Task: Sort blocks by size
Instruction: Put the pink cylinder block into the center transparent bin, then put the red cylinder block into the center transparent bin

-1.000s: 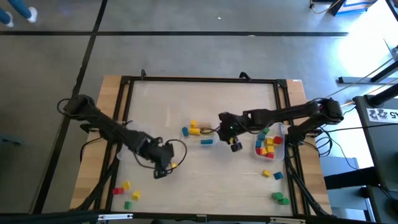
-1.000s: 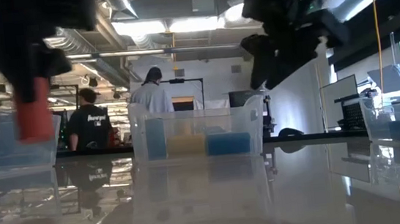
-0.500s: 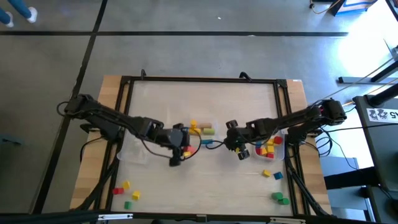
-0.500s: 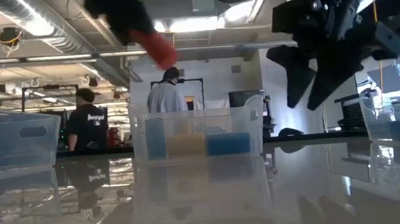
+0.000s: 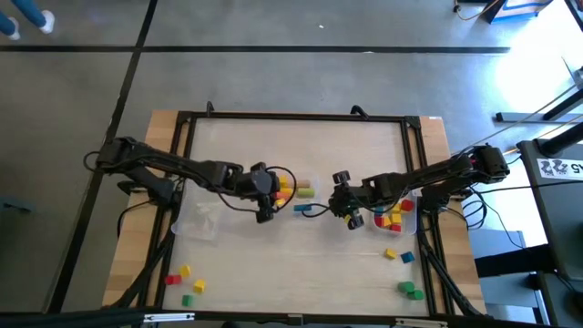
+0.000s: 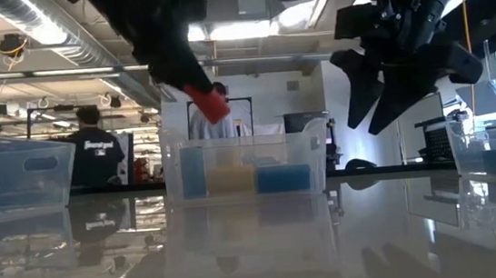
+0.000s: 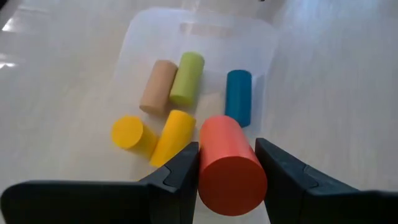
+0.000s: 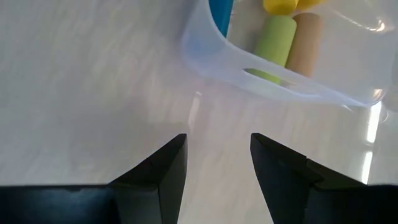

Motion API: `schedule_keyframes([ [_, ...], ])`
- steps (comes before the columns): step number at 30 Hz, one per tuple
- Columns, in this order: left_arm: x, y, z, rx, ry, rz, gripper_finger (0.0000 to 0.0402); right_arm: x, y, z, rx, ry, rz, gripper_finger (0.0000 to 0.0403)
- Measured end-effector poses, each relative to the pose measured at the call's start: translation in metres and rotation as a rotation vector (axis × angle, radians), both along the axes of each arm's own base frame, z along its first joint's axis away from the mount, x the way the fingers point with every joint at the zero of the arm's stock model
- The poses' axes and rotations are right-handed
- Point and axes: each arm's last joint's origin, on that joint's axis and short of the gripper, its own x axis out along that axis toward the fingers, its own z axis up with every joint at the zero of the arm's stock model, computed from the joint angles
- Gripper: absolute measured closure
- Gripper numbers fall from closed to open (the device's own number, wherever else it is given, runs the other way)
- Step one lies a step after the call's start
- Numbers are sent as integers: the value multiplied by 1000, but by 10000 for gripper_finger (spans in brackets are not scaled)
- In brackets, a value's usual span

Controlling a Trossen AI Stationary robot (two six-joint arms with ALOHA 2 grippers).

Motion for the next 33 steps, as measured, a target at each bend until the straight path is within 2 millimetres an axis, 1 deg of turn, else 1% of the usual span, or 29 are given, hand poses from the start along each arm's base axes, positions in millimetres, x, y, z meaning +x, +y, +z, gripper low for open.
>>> schedule_keyframes([
  [3, -1, 3, -6, -8, 4, 18, 260, 1, 0, 1, -1, -10, 3, 221],
  [9, -2, 5, -8, -67, -11, 90, 222, 2, 0, 1, -2, -18, 6, 221],
  [17, -4, 4, -7, -75, -1, 92, 204, 3, 1, 2, -1, -36, 10, 221],
  [19, -5, 2, -3, -95, 20, 73, 203, 3, 1, 2, -1, -36, 9, 221],
  [24, -14, -14, 16, -130, 72, 4, 202, 4, 1, 2, 3, -43, 5, 221],
  [28, -30, -30, 32, -176, 95, 4, 202, 5, 1, 3, 6, -61, 5, 221],
  [33, -53, -53, 43, -264, 136, 2, 202, 7, 1, 4, 10, -87, 7, 221],
])
